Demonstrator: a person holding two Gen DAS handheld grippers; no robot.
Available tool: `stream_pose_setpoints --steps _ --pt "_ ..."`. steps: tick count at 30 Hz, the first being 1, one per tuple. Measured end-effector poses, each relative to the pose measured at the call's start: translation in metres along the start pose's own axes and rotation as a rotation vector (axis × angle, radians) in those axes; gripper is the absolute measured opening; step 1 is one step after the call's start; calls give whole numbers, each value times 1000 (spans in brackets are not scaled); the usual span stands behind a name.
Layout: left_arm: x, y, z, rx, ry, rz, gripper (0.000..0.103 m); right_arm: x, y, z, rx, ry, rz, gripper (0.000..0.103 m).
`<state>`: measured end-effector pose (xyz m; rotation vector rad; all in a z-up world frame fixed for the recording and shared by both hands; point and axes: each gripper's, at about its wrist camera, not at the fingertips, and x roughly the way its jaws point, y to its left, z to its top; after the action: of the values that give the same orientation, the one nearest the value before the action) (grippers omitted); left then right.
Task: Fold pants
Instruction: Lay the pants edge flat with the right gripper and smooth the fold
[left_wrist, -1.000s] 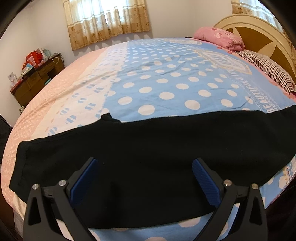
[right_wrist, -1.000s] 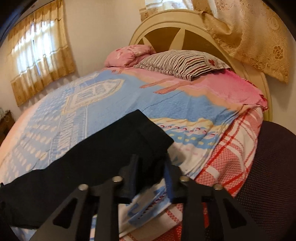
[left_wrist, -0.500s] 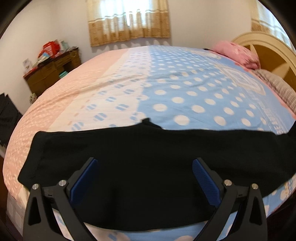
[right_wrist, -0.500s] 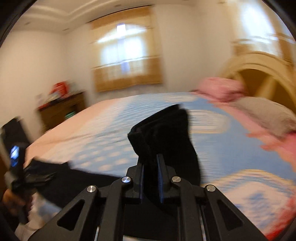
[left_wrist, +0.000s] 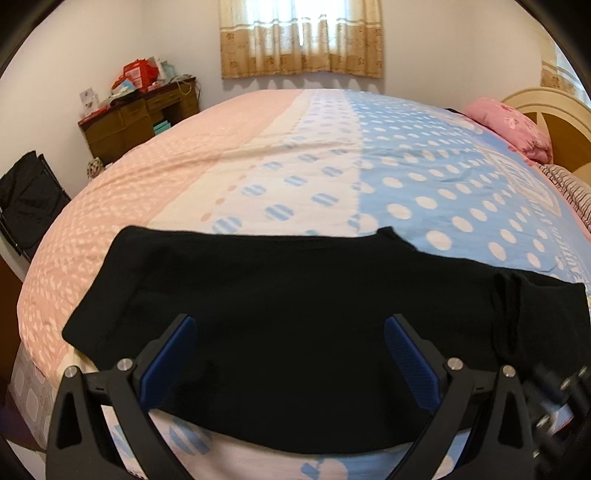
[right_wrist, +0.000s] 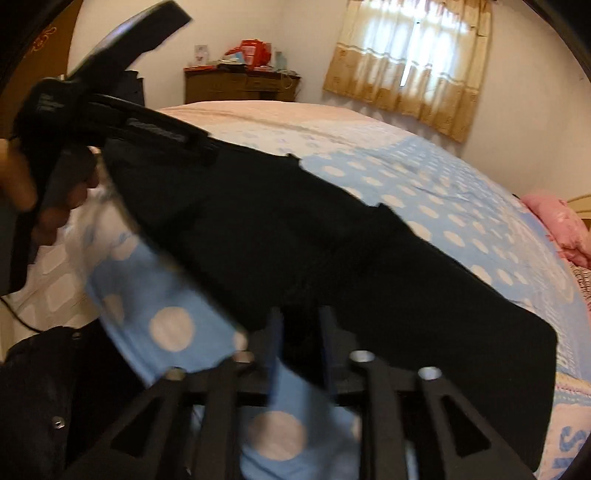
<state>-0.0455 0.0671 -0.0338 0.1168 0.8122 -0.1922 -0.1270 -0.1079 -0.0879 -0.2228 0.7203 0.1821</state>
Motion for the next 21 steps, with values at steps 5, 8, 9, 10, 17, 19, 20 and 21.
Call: stream_pose_setpoints --steps 5,8,9,10,17,19,20,21 --pt "5 0 -1 1 11 -14 103 -30 -40 11 196 -85 157 51" --pt "6 -4 -2 25 5 -28 103 -27 -80 21 339 -114 65 34" --pt "7 -7 -2 34 0 -24 103 -20 -84 23 347 -101 44 14" --pt "7 -8 -2 38 -1 -21 103 -12 -87 25 355 -88 33 12" --pt "12 -16 -5 58 19 -37 103 50 -79 33 367 5 -55 12" --pt "12 -15 -6 67 19 -29 103 55 -81 35 392 -33 -66 12" --pt "12 -15 -6 68 22 -25 103 57 -81 37 384 -41 -72 12" --pt "13 -13 -6 68 25 -17 103 57 -80 38 362 -46 -80 12"
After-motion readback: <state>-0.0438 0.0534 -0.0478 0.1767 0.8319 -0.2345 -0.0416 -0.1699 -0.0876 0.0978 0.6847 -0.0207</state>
